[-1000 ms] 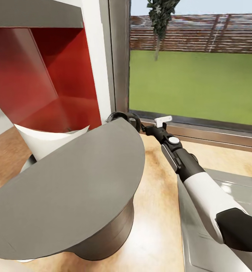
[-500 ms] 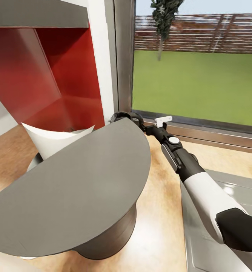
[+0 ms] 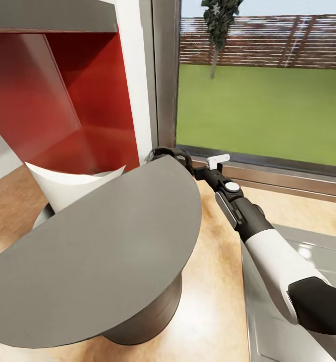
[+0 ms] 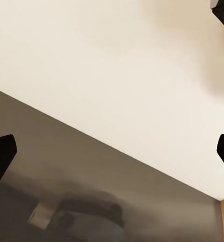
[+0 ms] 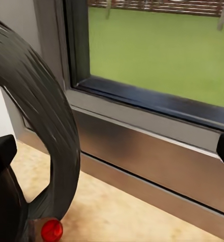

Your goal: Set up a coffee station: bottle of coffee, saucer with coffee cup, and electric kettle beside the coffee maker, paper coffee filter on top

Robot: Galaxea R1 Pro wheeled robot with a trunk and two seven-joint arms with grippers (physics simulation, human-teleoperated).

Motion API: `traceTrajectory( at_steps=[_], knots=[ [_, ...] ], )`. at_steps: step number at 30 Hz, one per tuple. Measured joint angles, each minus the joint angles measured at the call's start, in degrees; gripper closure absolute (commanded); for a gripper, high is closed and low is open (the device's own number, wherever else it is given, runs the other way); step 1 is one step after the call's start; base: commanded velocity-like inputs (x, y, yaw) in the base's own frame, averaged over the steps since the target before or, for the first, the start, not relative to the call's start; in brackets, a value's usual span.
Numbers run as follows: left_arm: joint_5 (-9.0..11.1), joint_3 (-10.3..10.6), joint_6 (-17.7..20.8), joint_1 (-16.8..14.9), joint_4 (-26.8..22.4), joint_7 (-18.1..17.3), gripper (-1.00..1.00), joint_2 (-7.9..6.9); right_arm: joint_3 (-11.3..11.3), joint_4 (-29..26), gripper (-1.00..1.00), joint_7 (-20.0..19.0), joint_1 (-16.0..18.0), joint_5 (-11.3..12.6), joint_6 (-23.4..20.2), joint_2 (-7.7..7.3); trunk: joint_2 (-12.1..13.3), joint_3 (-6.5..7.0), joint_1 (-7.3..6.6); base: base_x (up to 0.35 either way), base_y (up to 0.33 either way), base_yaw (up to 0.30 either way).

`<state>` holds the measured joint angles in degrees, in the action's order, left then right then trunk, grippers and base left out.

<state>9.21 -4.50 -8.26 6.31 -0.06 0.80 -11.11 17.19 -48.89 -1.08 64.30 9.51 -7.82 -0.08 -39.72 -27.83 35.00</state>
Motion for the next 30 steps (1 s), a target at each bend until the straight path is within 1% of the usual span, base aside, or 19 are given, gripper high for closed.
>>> traceTrajectory(
  at_steps=[10,30],
  knots=[
    [0.00,0.00,0.00,0.00,-0.01,0.00,-1.00,-0.02,-0.08,-0.01,-1.00,0.02,0.00,-0.03,0.06,0.00,0.00,-0.71,0.00,0.000,0.000,0.000],
    [0.00,0.00,0.08,0.01,0.22,0.00,-1.00,-0.24,-0.25,-0.01,-1.00,0.34,0.00,-0.06,0.16,0.28,0.00,-0.75,0.00,0.000,0.000,0.000]
  ],
)
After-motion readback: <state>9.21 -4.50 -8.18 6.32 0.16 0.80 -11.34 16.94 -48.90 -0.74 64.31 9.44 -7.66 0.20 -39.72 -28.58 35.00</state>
